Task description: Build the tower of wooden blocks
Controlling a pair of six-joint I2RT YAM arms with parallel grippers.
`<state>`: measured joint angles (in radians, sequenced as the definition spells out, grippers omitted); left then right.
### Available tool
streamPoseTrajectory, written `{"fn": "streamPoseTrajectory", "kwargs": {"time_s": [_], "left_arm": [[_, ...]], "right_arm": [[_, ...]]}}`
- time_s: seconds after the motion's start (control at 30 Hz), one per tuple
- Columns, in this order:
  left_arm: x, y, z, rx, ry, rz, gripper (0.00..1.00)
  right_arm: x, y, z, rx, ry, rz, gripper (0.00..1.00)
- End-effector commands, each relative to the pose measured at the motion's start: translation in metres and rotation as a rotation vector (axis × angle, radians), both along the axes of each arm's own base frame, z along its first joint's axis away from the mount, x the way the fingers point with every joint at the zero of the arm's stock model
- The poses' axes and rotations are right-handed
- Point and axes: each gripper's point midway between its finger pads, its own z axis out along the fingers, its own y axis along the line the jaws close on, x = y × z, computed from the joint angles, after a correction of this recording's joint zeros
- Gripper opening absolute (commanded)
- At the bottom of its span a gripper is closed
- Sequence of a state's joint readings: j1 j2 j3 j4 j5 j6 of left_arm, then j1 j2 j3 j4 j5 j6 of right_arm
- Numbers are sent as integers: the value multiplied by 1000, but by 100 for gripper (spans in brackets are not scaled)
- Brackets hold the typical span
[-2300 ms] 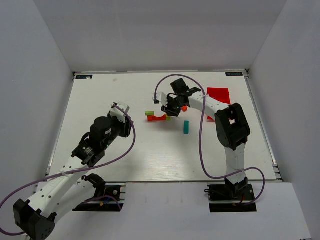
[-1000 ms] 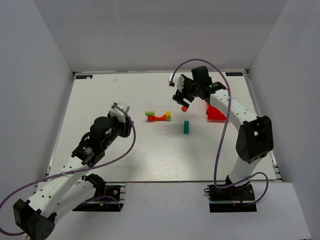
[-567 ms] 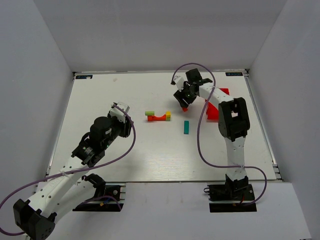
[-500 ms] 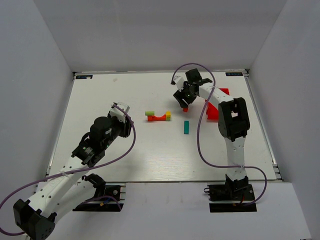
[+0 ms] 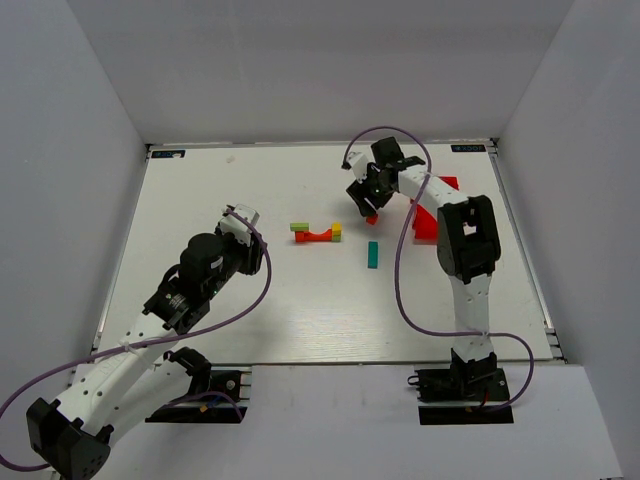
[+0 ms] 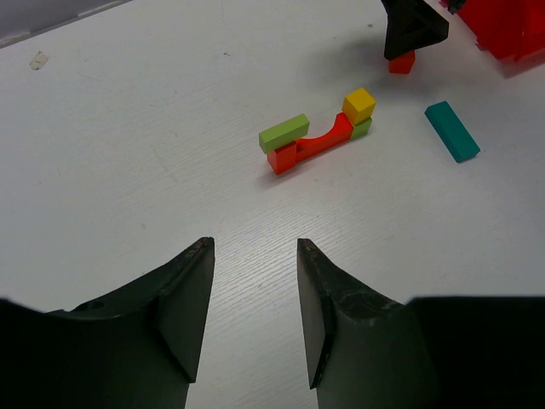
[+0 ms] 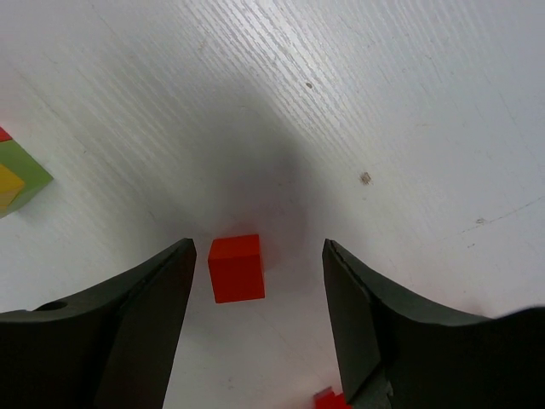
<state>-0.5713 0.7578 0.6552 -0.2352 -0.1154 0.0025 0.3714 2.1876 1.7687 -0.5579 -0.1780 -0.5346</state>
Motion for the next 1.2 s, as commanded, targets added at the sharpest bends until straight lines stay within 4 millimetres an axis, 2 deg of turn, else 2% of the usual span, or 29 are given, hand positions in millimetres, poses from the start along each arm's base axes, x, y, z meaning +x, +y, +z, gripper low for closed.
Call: {"fn": "streamPoseTrajectory", "kwargs": {"time_s": [0.0, 0.07, 0.23, 0.37, 0.67, 0.9, 1.1, 1.17], "left_arm": [[-1, -2, 5, -11, -8, -10, 54], [-1, -2, 5, -11, -8, -10, 54], [-1, -2, 5, -11, -8, -10, 54], [-1, -2, 5, -11, -8, -10, 54], [-1, -2, 5, -11, -8, -10, 54], [-1, -2, 5, -11, -8, -10, 54], [-1, -2, 5, -11, -8, -10, 54], [-1, -2, 5, -11, -8, -10, 54]], "right_arm": [[-6, -2, 36, 31, -39, 62, 67], [-6, -7, 36, 25, -28, 89, 63], [-18, -7, 24, 20, 33, 181, 63], [-20, -11, 14, 6, 51, 194, 64], [-20, -1, 7, 8, 45, 208, 66], [-16, -5, 0, -9, 47, 189, 66], [-17, -5, -5, -11, 58, 183, 58], [-17, -5, -5, -9, 59, 182, 50]]}}
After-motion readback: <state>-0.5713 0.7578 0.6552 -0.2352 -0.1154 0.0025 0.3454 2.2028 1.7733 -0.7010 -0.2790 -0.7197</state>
